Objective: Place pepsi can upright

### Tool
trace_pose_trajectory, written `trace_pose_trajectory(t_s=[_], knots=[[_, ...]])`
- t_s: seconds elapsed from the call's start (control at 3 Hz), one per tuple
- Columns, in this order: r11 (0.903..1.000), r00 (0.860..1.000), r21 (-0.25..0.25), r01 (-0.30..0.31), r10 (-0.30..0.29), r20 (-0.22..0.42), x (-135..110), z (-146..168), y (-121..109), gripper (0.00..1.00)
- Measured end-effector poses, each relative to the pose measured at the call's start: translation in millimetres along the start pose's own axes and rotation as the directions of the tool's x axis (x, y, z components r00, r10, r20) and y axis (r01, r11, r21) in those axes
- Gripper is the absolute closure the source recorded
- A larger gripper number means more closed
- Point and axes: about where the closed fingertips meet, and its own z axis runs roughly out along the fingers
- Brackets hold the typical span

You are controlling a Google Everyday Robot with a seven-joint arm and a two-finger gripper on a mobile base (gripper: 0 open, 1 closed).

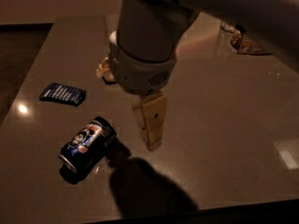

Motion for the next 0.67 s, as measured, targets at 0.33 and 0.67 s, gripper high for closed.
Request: trace_pose_trajectory(t_s=[0.33,0.67], knots=[[0.991,0.992,-0.044,0.126,-0.127,-0.016,-32.9,18.3,5.8,0.0],[0.9691,0.975,-0.119,0.216,-0.221,-0.026,-60.8,55.8,7.6,0.0]])
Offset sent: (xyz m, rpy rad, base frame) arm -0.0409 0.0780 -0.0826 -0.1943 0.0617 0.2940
